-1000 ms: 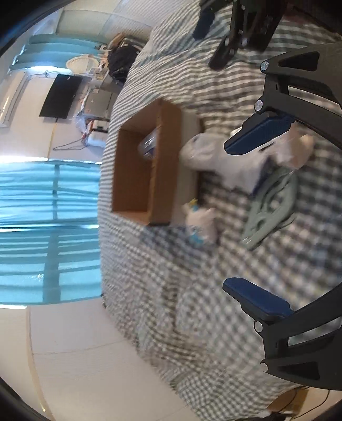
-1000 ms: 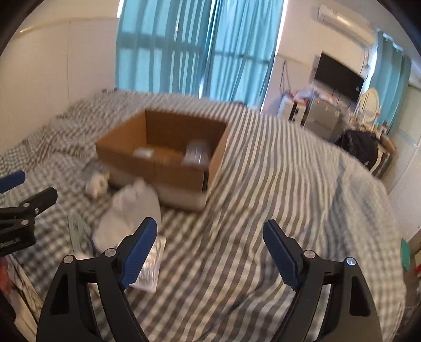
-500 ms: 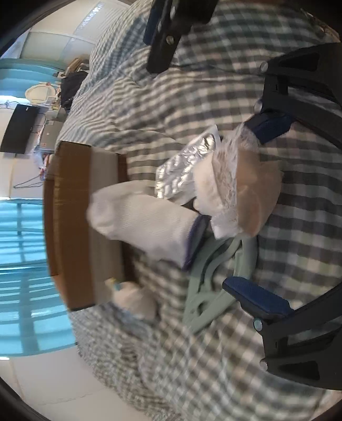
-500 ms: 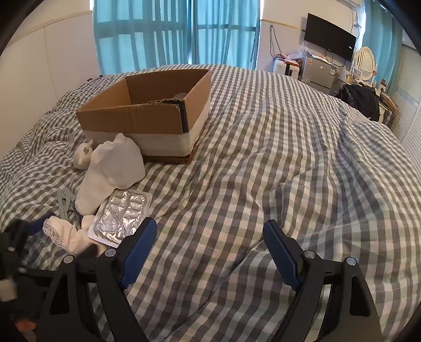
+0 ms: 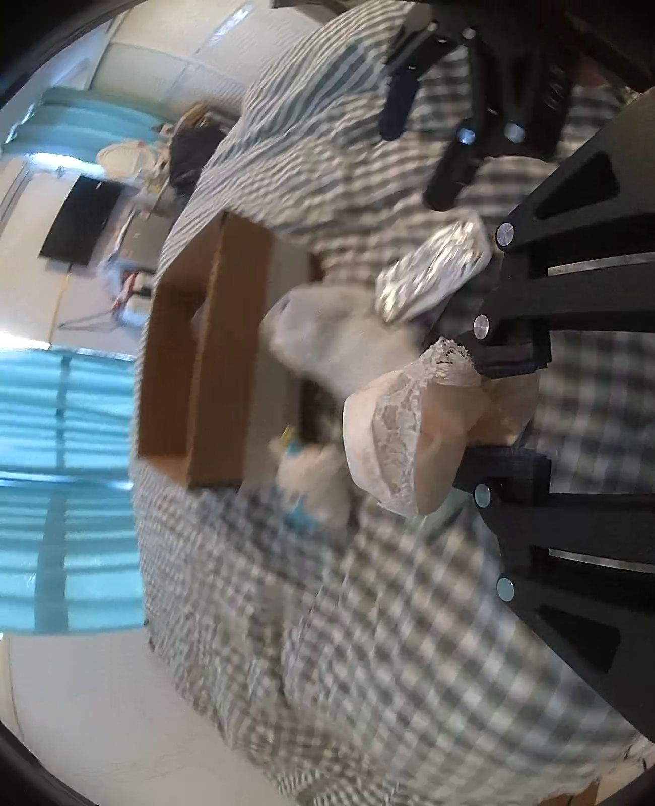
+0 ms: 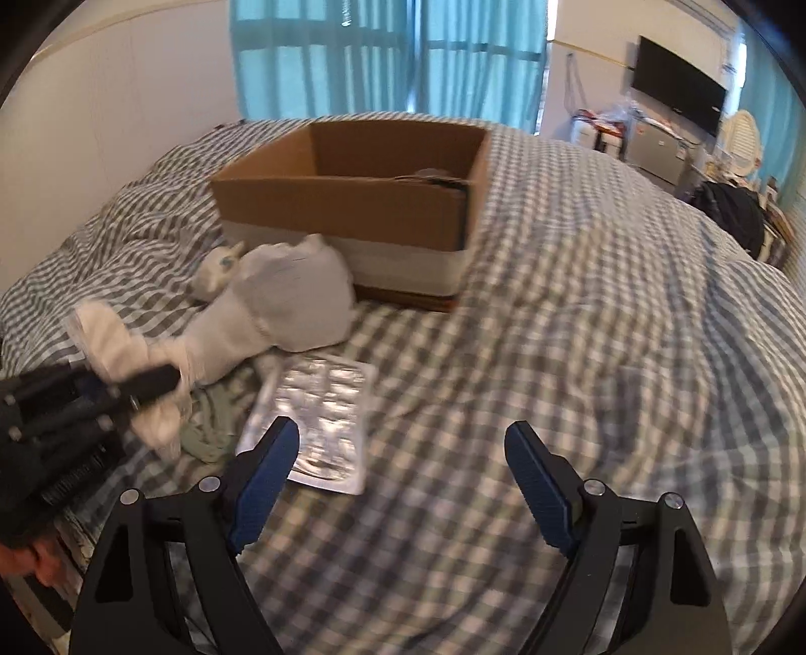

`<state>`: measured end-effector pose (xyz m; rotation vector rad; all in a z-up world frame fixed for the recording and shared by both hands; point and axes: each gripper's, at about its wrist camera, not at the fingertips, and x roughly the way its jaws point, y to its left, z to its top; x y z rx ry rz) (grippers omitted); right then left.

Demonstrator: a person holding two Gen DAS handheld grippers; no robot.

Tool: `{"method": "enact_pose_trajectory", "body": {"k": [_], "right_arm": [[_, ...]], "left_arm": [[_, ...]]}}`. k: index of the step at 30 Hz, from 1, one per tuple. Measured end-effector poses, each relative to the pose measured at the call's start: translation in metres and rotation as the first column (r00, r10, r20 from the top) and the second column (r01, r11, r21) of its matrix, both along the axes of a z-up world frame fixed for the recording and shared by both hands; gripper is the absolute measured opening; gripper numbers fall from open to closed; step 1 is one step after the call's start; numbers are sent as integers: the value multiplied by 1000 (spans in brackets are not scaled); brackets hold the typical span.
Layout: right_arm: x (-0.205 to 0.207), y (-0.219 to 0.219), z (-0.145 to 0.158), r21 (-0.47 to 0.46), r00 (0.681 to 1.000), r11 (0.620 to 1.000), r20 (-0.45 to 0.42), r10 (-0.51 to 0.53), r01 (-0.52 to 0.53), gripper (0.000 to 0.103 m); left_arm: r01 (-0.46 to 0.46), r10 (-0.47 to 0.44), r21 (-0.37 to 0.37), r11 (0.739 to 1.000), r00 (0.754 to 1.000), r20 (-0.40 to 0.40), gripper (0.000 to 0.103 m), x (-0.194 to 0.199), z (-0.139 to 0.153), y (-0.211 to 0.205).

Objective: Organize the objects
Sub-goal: 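Grasp the silver blister pack with the right gripper while the left holds the lace cloth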

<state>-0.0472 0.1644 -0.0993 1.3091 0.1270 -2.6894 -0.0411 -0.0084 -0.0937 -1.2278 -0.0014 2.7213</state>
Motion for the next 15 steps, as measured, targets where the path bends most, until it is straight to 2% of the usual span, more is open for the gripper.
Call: {"method": "enact_pose_trajectory", "body": {"k": [2,8,15], "right_arm": [[-7,-11,-6,3,1000,1000,23,19,-19,88],[-31,-37,-27,19,995,998,87,53,-54,91],[-47,-30,-55,-10,983,1000,184,12,-10,91]], "left_arm": [[-31,31,-16,999,999,-13,22,-3,1,-11],[-84,84,1,996,996,18,22,-12,-9,-35],[-91,90,18,996,994,57,22,-16,-24,-41]]}}
